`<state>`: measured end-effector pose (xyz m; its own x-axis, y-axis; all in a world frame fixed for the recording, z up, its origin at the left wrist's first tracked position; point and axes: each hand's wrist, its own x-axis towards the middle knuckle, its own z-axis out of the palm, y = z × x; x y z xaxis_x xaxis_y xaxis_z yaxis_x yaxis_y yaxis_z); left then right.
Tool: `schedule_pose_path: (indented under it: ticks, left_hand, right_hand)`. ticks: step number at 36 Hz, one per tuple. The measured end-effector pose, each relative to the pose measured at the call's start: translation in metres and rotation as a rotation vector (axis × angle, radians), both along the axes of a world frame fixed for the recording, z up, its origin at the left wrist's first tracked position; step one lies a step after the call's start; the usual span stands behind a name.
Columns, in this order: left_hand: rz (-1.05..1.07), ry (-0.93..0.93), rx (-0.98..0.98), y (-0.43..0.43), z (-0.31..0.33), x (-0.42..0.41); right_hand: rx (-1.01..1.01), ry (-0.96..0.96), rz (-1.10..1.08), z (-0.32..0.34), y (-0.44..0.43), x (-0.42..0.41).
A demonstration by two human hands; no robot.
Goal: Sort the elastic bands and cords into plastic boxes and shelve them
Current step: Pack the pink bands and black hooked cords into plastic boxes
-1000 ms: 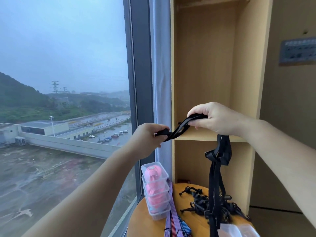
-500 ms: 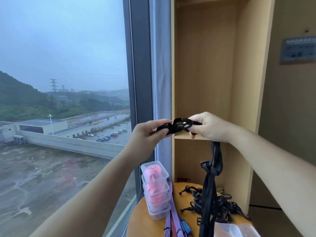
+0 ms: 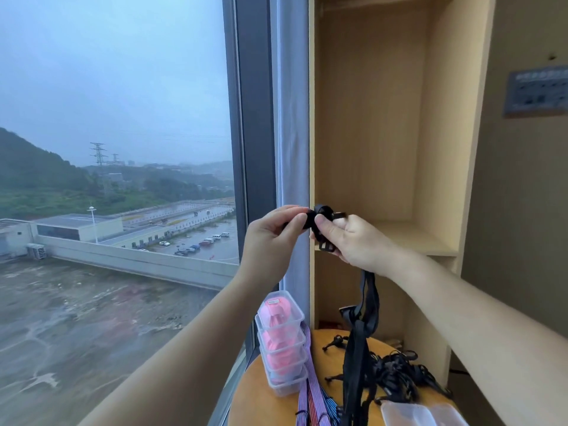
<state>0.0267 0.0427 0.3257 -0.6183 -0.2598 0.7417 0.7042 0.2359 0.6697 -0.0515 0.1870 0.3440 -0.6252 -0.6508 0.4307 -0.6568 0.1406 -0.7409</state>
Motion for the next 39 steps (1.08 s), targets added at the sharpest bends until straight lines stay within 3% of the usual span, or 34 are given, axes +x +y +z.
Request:
schedule_pose_path:
  ticks: [8, 13, 18, 20, 25, 28, 34, 39]
  left_hand:
    - [0.146, -0.119, 0.007, 0.001, -0.01, -0.008]
    - [0.336, -0.153, -0.31, 0.003, -0.013, -0.011]
    - [0.502, -0.186, -0.344, 0.001, -0.021, -0.014]
    - [0.446, -0.227, -0.34, 0.0, -0.024, -0.014]
    - [0.072, -0.414, -0.315, -0.003, -0.025, -0.008]
    - [-0.013, -0.477, -0.335, -0.006, -0.027, -0.006]
    - [0.457, -0.305, -0.53, -0.005, -0.03, -0.011]
    - [0.639, -0.226, -0.642, -0.006, -0.031, -0.013]
  right_hand:
    - [-0.187, -0.111, -0.017, -0.004, 0.003, 0.013]
    - [-0.261, -0.242, -0.07, -0.008, -0.002, 0.012]
    - [-0.284, -0.192, -0.051, -0.011, 0.0, 0.011]
    - [-0.27, -0.173, -0.043, -0.011, 0.003, 0.01]
    - [-0.25, -0.161, -0.022, -0.014, 0.008, 0.008]
    - [-0.24, -0.139, -0.027, -0.016, 0.007, 0.008]
    - [-0.197, -0.156, -0.031, -0.019, 0.0, 0.009]
    - [-0.216, -0.256, 0.012, -0.019, -0.003, 0.01]
